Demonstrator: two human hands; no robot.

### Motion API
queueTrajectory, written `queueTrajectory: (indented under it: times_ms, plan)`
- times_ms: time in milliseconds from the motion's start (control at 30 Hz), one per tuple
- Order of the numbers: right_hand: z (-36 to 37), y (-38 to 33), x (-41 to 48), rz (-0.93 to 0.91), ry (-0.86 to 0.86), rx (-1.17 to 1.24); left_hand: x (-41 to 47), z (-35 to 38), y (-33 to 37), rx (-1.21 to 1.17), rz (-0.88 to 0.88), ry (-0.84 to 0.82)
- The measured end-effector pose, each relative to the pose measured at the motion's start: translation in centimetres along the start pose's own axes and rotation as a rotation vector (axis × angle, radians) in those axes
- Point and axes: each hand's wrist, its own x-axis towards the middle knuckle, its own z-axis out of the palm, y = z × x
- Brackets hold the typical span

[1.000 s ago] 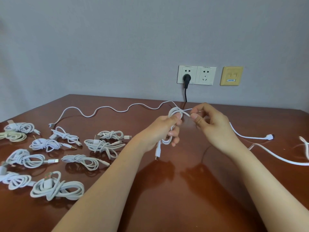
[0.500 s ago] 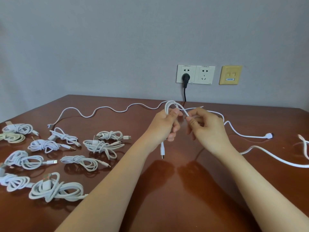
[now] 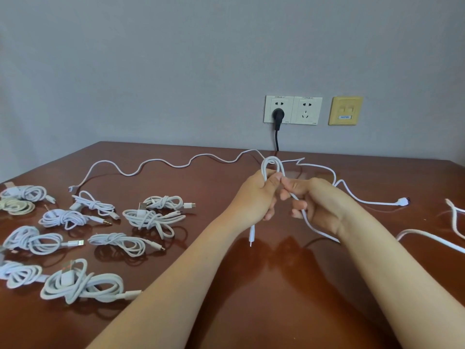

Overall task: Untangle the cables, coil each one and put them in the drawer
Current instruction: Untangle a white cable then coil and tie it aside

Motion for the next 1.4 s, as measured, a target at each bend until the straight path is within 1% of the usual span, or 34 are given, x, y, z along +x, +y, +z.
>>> queueTrajectory:
  times_ms: [133,233,300,367,467,600,633,700,800,867,967,1133,1233,1300,1333,1367,1400]
  plan:
    - [-0.5,0.0,-0.1,0.088,-0.095,0.132,-0.3,0.1,0.3,-0.006,0.048,-0.037]
    - [-0.7,0.1,-0.2,0.165,-0.136,0.292,-0.5,0.3,0.4,-0.079,0.06,-0.04]
    - [-0.8,0.1,-0.1,0.202,-0.162,0.347,-0.5,0.6,0.4,-0.152,0.039,-0.029]
    - [-0.6,0.2,0.0,0.201,-0.189,0.264,-0.3,0.5,0.3,-0.213,-0.004,-0.012]
    - [0.0,0.6,0.4,0.133,-0.166,0.0,0.0,0.1,0.3,-0.189,-0.056,0.032]
    - [0.3,1.1,0.9,0.021,-0.11,-0.104,0.4,-0.6,0.3,-0.13,-0.159,0.091]
    - [0.3,1.1,1.0,-0.008,-0.098,-0.1,0.5,-0.7,0.2,-0.165,-0.171,0.101]
    - [0.4,1.0,0.9,-0.073,-0.095,-0.091,0.5,-0.9,0.3,-0.351,-0.205,0.099]
    - [0.6,1.3,1.0,-0.131,-0.085,-0.127,0.3,-1.2,0.9,-0.736,-0.256,-0.007]
    - [0.8,1.9,1.1,-0.121,-0.077,-0.161,0.1,-1.2,1.2,-0.888,-0.276,-0.036]
    - [1.3,2.7,1.3,-0.083,-0.066,-0.146,-0.1,-1.3,1.3,-0.946,-0.287,-0.01]
    - [2.3,3.0,1.5,-0.068,-0.091,-0.046,-0.1,-1.5,1.2,-1.004,-0.259,-0.009]
    - [2.9,2.9,1.3,0.064,-0.085,-0.19,0.1,-1.8,1.2,-1.041,-0.214,0.023]
    - [3.2,2.5,1.0,0.119,-0.094,-0.284,0.3,-1.9,1.1,-1.088,-0.176,0.046]
    - [3.4,2.3,0.7,0.119,-0.104,-0.372,0.3,-1.8,1.1,-1.075,-0.165,0.066]
    - [3.5,2.2,0.3,0.083,-0.114,-0.531,0.3,-1.6,1.1,-1.034,-0.161,0.092]
    - [3.7,2.2,0.0,-0.001,-0.105,-0.74,0.3,-1.4,1.1,-0.976,-0.162,0.12]
